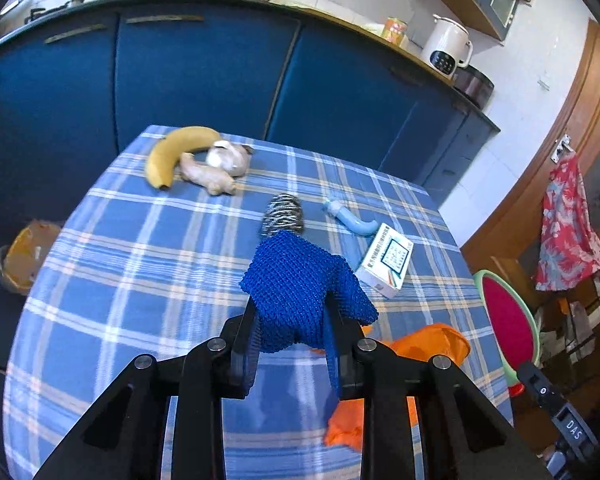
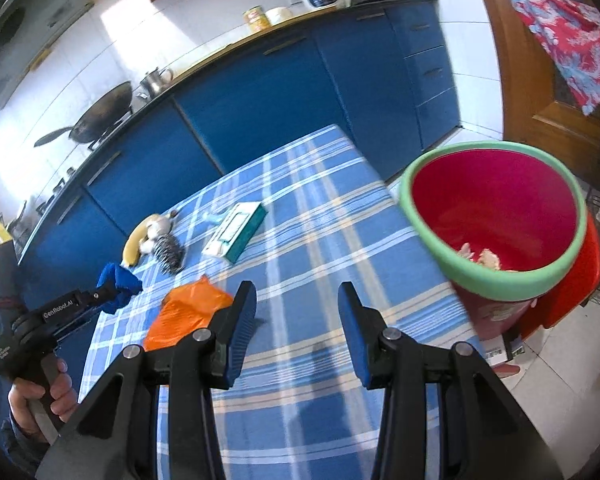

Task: Collect trash
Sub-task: 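Grasp the orange mesh bag with the right tool, then carry the blue cloth and orange bag over the red bucket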

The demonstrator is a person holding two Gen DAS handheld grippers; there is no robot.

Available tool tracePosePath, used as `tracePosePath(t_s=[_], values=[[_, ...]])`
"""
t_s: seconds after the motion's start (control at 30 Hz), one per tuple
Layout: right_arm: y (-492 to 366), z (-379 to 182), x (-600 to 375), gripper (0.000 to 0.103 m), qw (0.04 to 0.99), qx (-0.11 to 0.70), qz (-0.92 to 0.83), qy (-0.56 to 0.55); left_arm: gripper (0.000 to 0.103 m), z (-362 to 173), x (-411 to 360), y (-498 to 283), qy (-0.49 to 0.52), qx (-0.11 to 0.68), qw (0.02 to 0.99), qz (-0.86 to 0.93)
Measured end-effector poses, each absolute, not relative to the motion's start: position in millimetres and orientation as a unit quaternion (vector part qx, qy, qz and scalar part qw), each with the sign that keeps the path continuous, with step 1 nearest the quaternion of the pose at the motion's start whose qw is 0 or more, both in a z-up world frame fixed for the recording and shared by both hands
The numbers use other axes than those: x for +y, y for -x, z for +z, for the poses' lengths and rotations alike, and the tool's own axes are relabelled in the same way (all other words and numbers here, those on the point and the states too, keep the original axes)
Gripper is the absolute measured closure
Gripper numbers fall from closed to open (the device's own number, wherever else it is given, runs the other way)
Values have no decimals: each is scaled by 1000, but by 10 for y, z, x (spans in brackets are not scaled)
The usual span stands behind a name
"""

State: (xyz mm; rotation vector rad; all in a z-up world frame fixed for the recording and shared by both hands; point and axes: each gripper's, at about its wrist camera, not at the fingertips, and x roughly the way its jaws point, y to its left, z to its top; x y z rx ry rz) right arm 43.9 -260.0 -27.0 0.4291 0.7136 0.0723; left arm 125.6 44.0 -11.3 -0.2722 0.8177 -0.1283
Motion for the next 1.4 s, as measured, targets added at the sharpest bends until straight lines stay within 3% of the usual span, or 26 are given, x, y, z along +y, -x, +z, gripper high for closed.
tracePosePath(t_s=[0.9, 0.97, 1.13, 1.4], values=[[-814, -768, -1654, 58, 876, 444, 114, -150, 75, -369, 977, -976, 141, 410, 901, -21], [-825, -783, -1623, 65, 877, 444, 114, -143, 75, -370, 976, -966, 141, 410, 901, -21], [-837, -802, -1587, 96, 878, 448, 109, -128, 75, -350, 966, -947, 140, 408, 902, -25], [-657, -546, -1714, 99, 897, 407, 113, -132, 75, -245, 849, -909, 129, 400, 907, -34]])
